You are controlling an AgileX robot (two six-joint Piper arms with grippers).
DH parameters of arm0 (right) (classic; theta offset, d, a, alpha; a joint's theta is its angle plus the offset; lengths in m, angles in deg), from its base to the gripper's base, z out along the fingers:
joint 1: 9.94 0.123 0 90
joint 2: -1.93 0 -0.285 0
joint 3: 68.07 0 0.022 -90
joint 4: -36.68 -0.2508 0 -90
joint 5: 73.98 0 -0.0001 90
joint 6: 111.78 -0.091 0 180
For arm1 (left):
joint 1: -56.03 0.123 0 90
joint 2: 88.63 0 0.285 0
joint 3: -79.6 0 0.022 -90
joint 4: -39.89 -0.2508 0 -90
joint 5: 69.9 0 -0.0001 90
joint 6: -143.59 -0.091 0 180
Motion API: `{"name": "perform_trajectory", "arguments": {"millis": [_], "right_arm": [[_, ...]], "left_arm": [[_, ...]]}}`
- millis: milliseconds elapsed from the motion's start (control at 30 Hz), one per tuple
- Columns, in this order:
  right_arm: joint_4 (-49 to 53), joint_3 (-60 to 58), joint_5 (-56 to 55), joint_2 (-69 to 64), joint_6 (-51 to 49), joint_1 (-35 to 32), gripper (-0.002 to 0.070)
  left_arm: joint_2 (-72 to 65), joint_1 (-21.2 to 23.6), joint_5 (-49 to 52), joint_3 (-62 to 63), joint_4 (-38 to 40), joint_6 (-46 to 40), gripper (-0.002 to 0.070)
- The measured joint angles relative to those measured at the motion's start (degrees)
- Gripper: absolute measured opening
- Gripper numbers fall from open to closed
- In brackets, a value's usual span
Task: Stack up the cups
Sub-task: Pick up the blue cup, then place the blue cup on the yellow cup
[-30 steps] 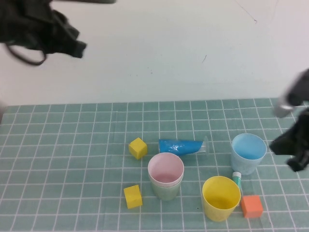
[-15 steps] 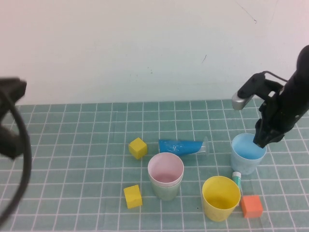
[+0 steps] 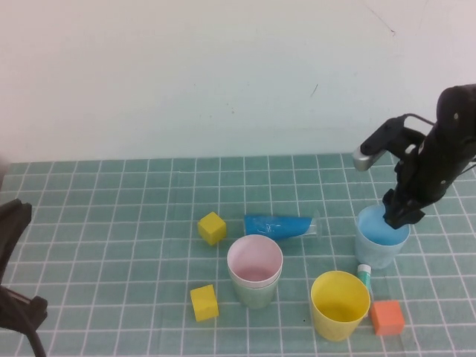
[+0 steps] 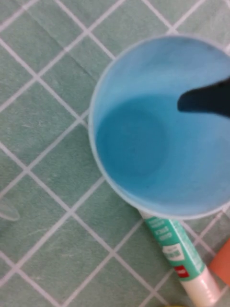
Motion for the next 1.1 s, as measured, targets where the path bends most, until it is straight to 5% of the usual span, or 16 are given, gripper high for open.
{"name": "perform_trajectory", "arguments": {"millis": [433,800,1100], "right_arm": [[-1.6,1.4,2.8,-4.0,0.0,0.0,0.0038],[-2.9,12.8,21.4,0.4,3.6,1.8,0.0016],[-3.3,13.2,25.3,6.7,4.2,12.7,0.0016]], "left_arm": [[0.0,0.0,-3.2,-0.8,0.0,0.0,0.0001],[0.0,0.0,-3.2,-0.8,0.0,-0.2,0.0],[0.0,0.0,-3.3,-0.8,0.0,-0.2,0.0]]}}
